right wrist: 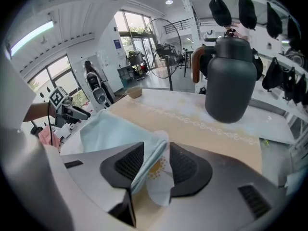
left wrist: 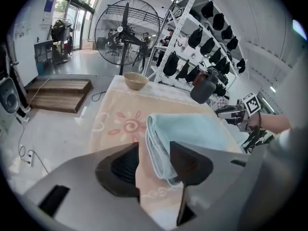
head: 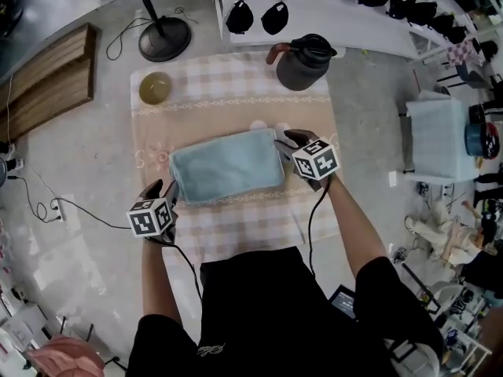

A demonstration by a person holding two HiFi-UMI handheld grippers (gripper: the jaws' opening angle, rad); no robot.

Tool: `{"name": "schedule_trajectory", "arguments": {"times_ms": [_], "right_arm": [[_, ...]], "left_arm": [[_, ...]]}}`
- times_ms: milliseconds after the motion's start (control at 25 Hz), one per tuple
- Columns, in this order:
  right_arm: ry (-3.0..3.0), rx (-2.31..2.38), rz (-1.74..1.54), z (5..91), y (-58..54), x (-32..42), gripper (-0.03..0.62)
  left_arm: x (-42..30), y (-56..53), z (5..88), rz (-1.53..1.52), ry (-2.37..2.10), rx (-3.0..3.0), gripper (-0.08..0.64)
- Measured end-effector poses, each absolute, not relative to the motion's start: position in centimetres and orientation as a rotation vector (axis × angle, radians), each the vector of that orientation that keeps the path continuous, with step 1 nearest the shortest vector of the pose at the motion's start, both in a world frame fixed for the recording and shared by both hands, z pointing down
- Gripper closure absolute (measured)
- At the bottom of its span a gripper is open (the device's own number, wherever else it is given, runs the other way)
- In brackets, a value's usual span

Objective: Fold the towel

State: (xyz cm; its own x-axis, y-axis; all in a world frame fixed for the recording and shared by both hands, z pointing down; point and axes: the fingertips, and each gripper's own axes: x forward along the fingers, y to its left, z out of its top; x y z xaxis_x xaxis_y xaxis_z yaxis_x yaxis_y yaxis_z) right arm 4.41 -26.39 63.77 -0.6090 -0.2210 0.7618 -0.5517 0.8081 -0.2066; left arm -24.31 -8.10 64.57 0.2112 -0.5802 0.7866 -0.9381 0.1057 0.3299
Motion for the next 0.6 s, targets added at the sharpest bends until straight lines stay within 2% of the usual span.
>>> {"name": "schedule_trajectory", "arguments": {"times_ms": [600], "right_arm": [[-2.315, -0.085, 0.144, 58.3, -21.5, -11.3, 0.442]], "left_arm": [[-20.6, -3.4, 63.7, 0.284, -1.684, 1.362, 0.374]]}}
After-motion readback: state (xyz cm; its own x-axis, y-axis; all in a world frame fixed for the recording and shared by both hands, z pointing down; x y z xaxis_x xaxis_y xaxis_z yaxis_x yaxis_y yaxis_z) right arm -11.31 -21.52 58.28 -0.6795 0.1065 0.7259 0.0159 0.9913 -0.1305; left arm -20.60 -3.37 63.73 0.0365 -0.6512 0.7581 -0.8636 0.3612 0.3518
